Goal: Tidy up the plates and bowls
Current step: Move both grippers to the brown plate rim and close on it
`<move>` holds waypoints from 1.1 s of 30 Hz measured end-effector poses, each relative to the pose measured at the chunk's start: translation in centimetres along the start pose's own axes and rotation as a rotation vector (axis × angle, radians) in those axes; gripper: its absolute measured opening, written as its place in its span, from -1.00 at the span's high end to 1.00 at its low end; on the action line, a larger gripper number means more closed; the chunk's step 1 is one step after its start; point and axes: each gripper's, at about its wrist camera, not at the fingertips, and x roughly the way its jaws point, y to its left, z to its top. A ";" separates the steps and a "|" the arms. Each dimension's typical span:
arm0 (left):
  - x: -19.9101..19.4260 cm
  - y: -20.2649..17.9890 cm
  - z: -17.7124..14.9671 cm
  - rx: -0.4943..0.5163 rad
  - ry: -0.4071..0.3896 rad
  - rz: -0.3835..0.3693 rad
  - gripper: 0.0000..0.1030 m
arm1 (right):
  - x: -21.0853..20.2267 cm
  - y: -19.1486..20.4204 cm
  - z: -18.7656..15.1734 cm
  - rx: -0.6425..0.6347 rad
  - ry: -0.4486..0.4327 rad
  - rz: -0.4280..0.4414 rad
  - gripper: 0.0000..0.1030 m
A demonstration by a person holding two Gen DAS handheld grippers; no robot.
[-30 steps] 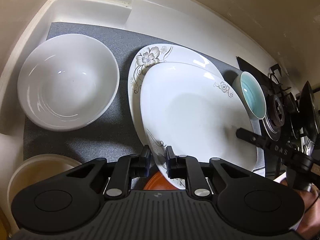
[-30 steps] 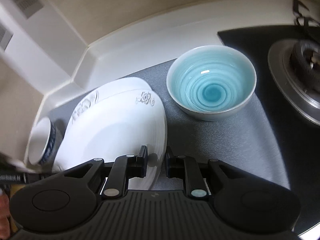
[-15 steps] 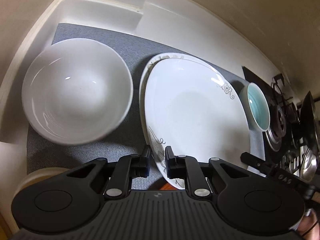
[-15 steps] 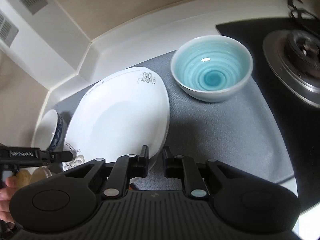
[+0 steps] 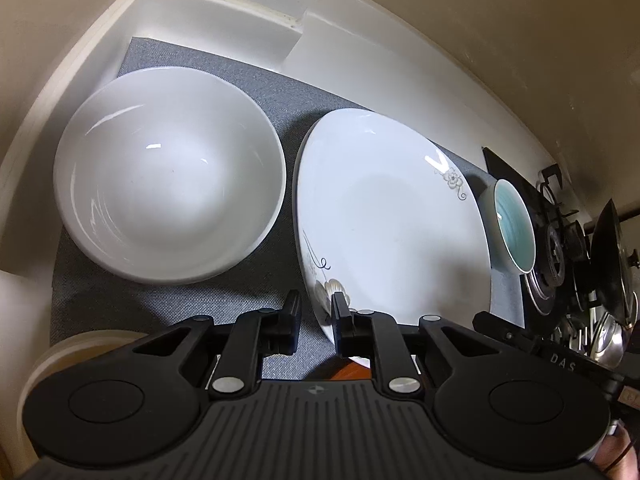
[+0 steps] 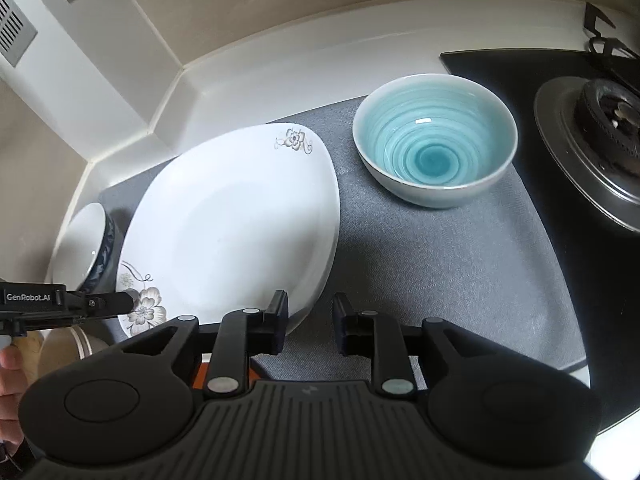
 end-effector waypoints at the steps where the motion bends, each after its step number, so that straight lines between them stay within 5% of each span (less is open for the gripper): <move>1: 0.0 -0.1 -0.1 0.010 -0.006 0.001 0.67 | 0.2 0.1 0.1 0.007 0.001 0.005 0.65; 5: -0.2 0.1 -0.2 -0.007 -0.002 -0.001 0.61 | 0.2 0.4 0.0 -0.001 0.000 -0.005 0.63; 9: -2.3 -1.5 -1.6 0.085 -0.017 0.044 0.59 | -1.3 0.6 -0.8 -0.015 0.017 0.001 0.53; 11: -3.1 -2.5 -2.6 0.123 -0.004 0.031 0.49 | -2.1 0.9 -2.0 -0.030 0.031 0.013 0.10; 13: -3.6 -3.5 -3.9 0.149 0.001 0.033 0.02 | -2.7 1.5 -3.6 -0.066 0.040 0.038 -0.03; 15: -3.7 -4.5 -4.9 0.173 0.007 0.042 -0.22 | -2.9 2.0 -5.1 -0.109 0.057 0.048 -0.03; 19: -2.7 -5.6 -6.6 0.205 0.056 0.076 -0.27 | -1.7 2.2 -7.3 -0.133 0.119 0.061 -0.01; 22: -1.6 -5.5 -7.2 0.184 0.104 0.107 -0.43 | -0.9 1.9 -8.3 -0.146 0.153 0.056 0.64; 24: -1.2 -5.5 -7.5 0.167 0.121 0.119 -0.44 | -1.2 1.4 -8.5 -0.161 0.138 0.025 0.83; 30: 0.4 -5.5 -8.6 0.165 0.153 0.154 -0.44 | -3.0 -0.6 -8.4 -0.142 0.084 -0.029 0.81; 33: 0.9 -6.4 -9.0 0.207 0.150 0.160 -0.39 | -3.1 -1.3 -8.7 -0.106 0.092 -0.012 0.57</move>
